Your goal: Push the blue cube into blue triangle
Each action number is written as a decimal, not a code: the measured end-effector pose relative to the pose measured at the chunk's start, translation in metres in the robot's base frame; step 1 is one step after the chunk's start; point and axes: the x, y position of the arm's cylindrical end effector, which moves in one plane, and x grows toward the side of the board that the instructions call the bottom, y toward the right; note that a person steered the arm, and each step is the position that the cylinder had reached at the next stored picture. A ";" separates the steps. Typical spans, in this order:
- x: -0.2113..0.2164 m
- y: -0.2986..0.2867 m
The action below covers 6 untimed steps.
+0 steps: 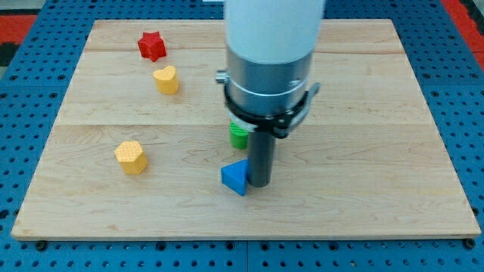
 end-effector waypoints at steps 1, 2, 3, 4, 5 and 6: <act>-0.007 0.025; 0.027 0.056; 0.075 0.019; 0.063 0.008; 0.027 0.038; 0.001 0.045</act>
